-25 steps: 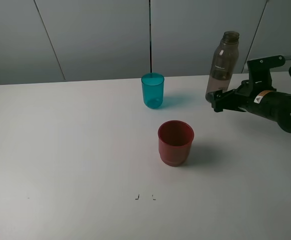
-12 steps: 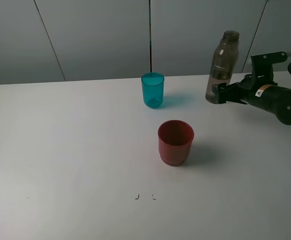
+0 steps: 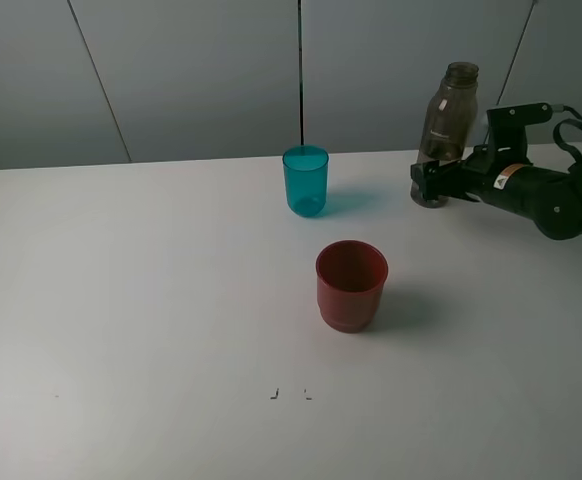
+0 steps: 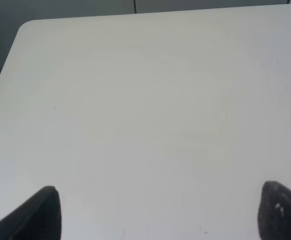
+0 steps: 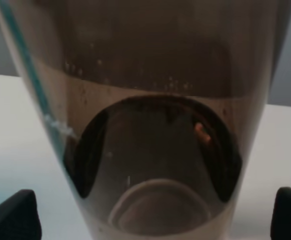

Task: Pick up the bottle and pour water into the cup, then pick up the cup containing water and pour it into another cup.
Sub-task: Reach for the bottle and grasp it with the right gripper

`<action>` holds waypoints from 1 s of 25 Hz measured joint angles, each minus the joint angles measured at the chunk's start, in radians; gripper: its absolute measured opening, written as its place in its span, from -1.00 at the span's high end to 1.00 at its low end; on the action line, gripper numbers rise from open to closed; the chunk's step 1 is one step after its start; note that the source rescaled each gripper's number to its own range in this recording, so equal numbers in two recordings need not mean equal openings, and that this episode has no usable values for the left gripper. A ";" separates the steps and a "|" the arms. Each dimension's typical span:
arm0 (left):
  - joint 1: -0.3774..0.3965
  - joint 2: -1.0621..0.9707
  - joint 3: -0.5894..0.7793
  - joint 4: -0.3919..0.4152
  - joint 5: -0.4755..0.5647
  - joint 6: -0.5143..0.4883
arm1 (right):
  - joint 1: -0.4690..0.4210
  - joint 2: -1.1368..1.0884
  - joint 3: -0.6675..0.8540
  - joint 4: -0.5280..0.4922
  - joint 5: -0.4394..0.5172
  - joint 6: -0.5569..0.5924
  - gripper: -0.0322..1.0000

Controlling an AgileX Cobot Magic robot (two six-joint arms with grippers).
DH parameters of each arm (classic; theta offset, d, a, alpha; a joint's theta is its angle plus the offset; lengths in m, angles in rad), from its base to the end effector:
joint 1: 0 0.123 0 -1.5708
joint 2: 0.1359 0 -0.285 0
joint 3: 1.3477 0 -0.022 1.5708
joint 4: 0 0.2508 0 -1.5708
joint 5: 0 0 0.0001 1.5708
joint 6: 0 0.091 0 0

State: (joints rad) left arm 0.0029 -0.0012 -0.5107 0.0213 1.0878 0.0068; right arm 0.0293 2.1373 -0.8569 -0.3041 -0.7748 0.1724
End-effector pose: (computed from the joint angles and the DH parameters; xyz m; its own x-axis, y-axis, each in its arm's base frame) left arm -0.0074 0.0017 0.2781 -0.4697 0.0153 -0.8827 -0.0117 0.9997 0.0236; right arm 0.3767 0.0301 0.0774 -0.4164 -0.0593 -0.9072 -0.2383 0.9701 0.0459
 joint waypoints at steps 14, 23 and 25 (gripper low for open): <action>0.000 0.000 0.000 0.000 0.000 0.000 | -0.009 0.039 -0.086 -0.003 0.000 0.020 -1.00; 0.000 0.000 0.000 0.000 0.000 0.000 | -0.009 0.071 -0.123 -0.019 -0.002 0.074 -1.00; 0.000 0.000 0.000 0.000 0.000 0.000 | -0.009 0.074 -0.127 -0.019 -0.002 0.076 -1.00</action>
State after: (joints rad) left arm 0.0029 -0.0012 -0.5107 0.0213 1.0878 0.0068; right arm 0.0205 2.2108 -0.9842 -0.3228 -0.7766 0.2487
